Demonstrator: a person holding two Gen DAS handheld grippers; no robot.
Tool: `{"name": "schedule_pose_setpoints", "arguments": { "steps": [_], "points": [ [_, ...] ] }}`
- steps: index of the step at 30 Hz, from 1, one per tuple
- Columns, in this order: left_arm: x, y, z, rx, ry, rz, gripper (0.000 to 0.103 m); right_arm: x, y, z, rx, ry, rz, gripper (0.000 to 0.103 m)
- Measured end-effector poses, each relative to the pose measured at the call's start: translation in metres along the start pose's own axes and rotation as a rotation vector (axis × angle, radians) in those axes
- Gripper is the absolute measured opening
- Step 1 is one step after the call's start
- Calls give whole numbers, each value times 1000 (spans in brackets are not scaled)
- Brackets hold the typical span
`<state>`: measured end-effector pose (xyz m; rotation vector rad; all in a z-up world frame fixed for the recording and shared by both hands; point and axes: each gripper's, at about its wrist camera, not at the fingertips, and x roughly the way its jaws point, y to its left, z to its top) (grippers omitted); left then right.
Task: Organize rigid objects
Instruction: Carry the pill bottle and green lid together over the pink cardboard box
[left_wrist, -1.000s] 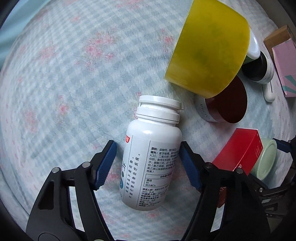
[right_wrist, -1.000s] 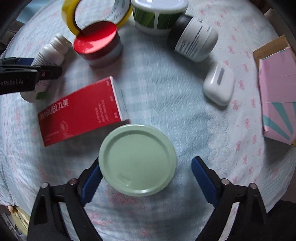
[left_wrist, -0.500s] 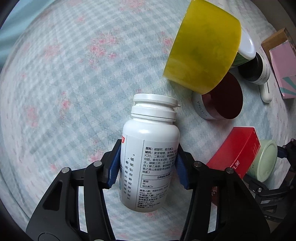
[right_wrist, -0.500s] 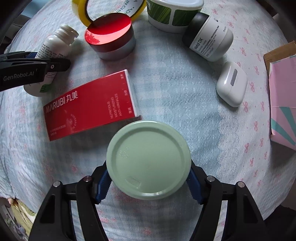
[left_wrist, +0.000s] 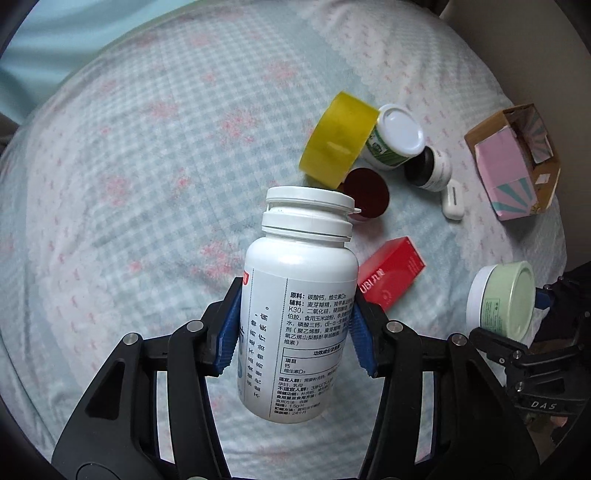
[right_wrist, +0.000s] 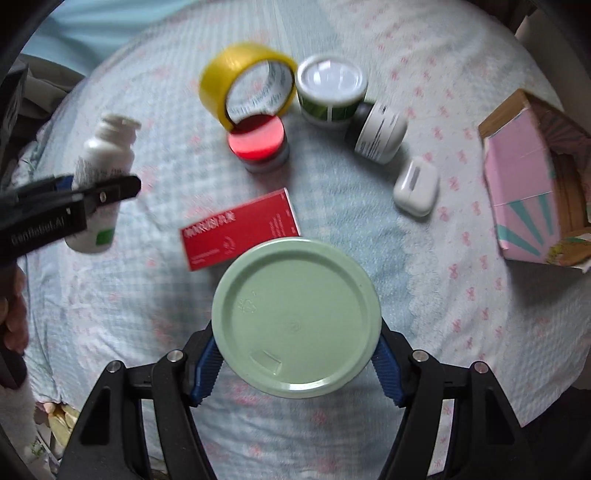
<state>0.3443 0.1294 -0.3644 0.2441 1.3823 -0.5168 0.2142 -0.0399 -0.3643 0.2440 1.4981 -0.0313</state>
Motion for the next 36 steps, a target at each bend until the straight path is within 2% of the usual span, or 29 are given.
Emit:
{"name": "schedule_pose_setpoints", "arguments": {
  "steps": [9,17,23,28,32,36],
  "points": [
    [-108,-42,-9,-49,-142,-26,48,-102,-1,8,-8,-131,12,66],
    [-157,-105,-4,-68,-237,-53,48,-167,-48,11,-40,-247,16,66],
    [-169,-176,11,-119,-277,-44,48,-193,-113,22,-85,-289,49,66],
    [-159,-241,27,-209,-281,-25,48,-200,-174,37,-152,-298,73,66],
    [-139,-292,51,-267,-267,-24,48,-194,-230,57,-190,-277,70,66],
    [-114,-341,87,-288,-252,-47,48,-170,-292,81,-184,-240,63,66]
  ]
}}
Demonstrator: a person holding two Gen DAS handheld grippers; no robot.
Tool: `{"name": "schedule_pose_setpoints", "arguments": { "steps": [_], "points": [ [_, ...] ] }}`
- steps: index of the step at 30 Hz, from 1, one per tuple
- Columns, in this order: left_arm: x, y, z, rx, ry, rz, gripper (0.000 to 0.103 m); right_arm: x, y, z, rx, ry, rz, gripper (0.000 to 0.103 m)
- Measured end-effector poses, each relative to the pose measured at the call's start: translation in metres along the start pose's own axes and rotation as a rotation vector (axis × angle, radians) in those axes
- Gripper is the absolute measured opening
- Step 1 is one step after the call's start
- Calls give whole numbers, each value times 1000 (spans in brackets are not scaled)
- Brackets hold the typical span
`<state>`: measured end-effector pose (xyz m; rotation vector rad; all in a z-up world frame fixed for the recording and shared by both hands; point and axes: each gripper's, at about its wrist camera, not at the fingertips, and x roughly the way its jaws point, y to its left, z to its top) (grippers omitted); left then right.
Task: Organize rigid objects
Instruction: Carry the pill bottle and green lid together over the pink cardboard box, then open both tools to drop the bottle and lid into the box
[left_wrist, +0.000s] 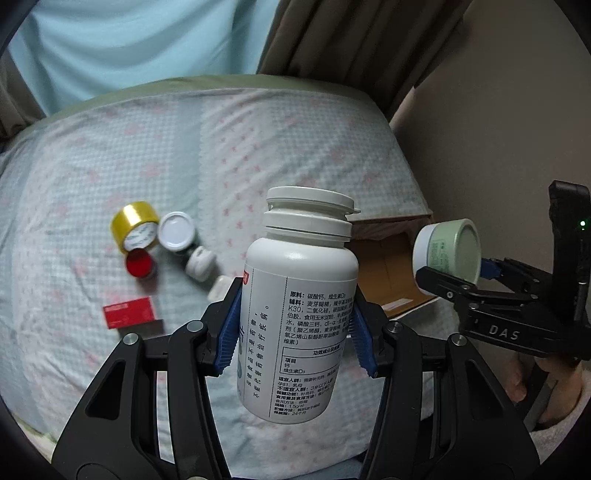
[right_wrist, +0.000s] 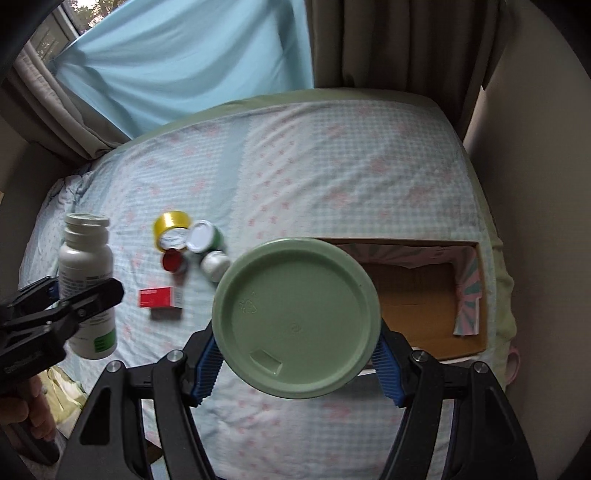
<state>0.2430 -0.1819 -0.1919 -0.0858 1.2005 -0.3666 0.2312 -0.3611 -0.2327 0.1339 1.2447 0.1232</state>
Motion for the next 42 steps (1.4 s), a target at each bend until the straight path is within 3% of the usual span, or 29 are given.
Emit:
{"name": "schedule_pose_setpoints", "arguments": {
  "steps": [9,13,19,25,31,38,39,40,41,42],
  "points": [
    [115,-85,26,71,132,5,48,54,-123,2,43,83,-41,66],
    [170,-108,34,106,195,24,48,82,-146,-1,-16,116,-47,66],
    [242,-121,28,190,301,72,48,127,-151,-15,-136,152,-24,66],
    [291,-118,12,269,381,113,48,158,-145,-33,-249,181,-33,66],
    [312,-117,0,333,421,140,48,173,-145,-43,-316,204,-60,66],
    [314,-120,3,388,405,154,49,173,-150,-45,-336,205,-47,66],
    [312,-121,5,394,391,150,55,171,-150,-45,-338,202,-49,67],
    [308,-123,7,404,370,159,85,173,-151,-44,-333,208,-54,68],
    [304,-125,10,413,345,174,101,171,-152,-44,-324,221,-64,84],
    [298,-126,13,419,317,175,103,169,-152,-45,-320,232,-64,103]
  ]
}}
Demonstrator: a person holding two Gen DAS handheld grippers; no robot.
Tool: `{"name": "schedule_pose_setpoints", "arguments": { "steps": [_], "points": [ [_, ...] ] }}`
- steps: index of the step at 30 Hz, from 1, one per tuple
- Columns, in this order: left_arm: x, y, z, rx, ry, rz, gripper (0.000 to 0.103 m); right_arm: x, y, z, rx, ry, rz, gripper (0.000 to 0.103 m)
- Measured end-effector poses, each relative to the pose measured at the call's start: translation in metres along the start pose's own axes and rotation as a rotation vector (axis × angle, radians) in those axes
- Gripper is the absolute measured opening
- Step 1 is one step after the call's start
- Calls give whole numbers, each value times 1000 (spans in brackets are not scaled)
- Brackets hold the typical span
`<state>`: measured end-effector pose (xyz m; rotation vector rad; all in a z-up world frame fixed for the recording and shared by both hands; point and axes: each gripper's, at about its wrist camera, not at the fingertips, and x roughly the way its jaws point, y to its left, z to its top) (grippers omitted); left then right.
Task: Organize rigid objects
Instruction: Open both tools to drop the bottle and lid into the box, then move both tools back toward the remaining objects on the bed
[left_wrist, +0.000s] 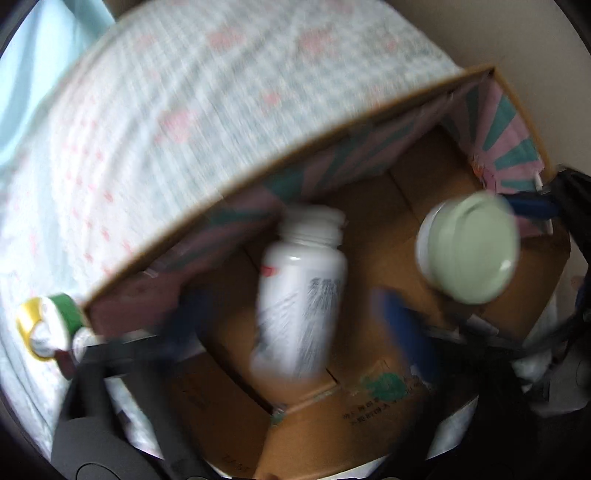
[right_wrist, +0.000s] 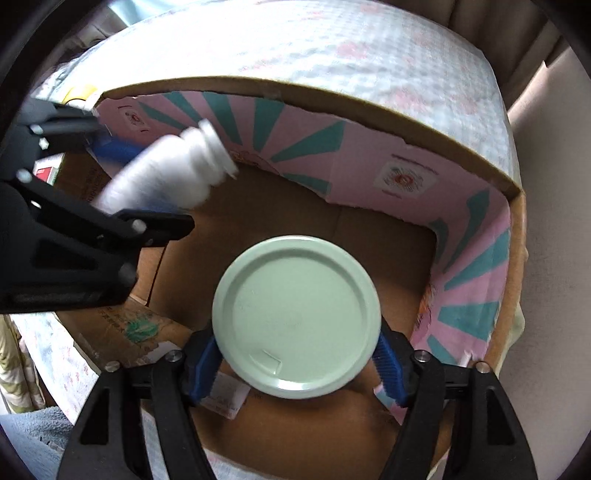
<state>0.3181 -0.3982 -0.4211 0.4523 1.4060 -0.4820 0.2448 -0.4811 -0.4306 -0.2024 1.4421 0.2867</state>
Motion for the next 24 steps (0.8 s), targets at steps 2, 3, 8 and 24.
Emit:
{"name": "schedule_pose_setpoints", "arguments": {
  "steps": [2,3,8,24],
  "points": [
    [-7,2,3,0,-14,-8,103,-5,-2,-4,4,2,21,103],
    [-9,2,5,-5,-8,-7,103,-8,-3,-7,6,-5,24,103],
    [-22,-1,10,-12,-11,-17,103,-17,-2,-19,10,-11,10,103],
    [-96,0,-17,-36,-77,0,103,-78,0,-33,88,-90,-15,103]
  ]
}}
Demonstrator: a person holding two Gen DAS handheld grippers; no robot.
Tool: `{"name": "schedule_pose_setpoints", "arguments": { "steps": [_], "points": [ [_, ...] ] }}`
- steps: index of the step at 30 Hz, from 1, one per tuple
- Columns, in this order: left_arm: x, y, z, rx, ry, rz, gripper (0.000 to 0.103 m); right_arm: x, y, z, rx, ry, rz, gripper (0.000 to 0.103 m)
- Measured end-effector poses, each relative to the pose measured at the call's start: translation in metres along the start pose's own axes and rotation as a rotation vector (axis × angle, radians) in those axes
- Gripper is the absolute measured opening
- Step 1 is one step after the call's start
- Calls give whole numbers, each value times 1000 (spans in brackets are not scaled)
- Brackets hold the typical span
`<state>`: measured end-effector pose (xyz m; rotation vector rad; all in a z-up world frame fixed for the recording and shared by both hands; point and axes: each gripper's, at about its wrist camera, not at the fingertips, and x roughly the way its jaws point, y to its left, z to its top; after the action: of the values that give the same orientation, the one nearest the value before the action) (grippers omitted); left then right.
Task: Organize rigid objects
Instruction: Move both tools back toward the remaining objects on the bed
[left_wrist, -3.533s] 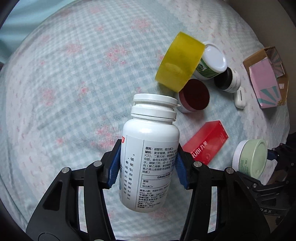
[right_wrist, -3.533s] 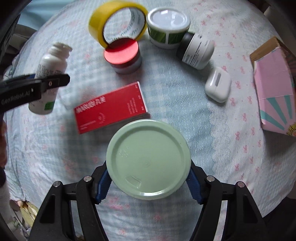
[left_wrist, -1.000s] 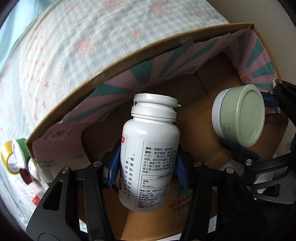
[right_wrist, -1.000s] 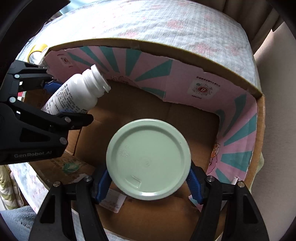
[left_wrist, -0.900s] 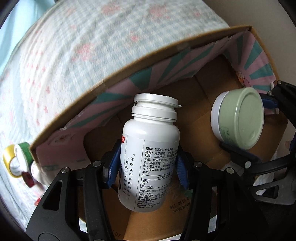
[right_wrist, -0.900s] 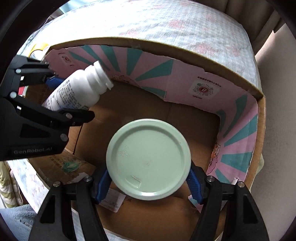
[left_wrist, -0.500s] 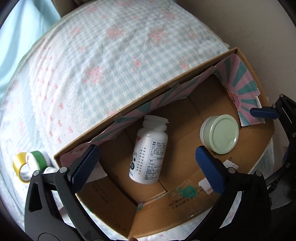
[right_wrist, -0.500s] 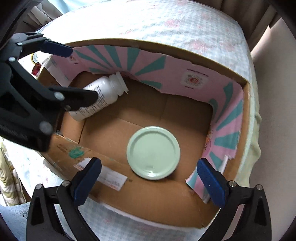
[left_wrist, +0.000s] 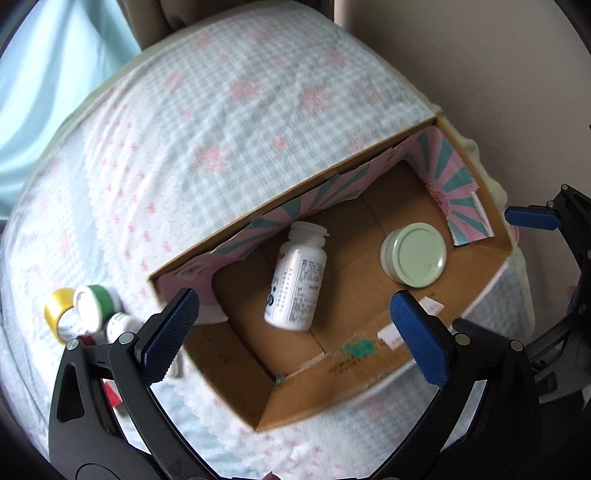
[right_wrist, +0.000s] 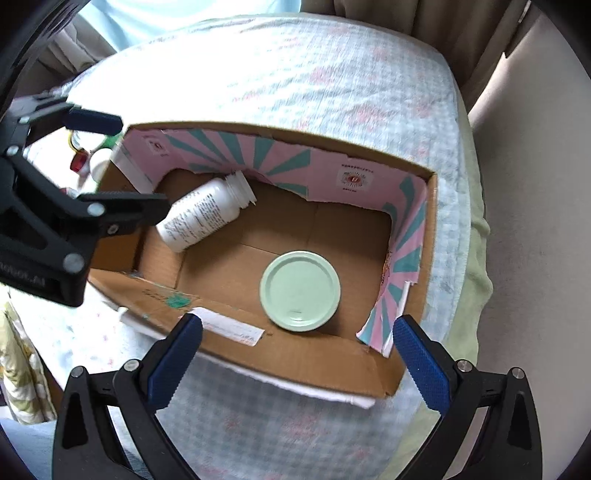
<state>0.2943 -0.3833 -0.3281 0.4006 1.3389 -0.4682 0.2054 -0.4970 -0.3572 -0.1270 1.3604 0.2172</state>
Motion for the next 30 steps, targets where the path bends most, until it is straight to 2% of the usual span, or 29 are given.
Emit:
{"name": "schedule_pose_setpoints", "arguments": {
  "steps": [8,13,16,24,30],
  "points": [
    [-72,23,-35,-80,-77,19,103,-60,19,9,11,-89,-39,103],
    [-111,51,-72,-164,-119,29,103,-92,49,14,-35,-140,-76,103],
    [-131,70,-99,-224,-137,40,103,-105,68,16,-36,-165,-57,103],
    [-174,146,-178,-379,-171,84,103,-134,119,22,-6,-207,29,103],
    [-191,213,-221,-399,-208,86,103,-148,174,30,-19,-241,41,103]
  ]
}}
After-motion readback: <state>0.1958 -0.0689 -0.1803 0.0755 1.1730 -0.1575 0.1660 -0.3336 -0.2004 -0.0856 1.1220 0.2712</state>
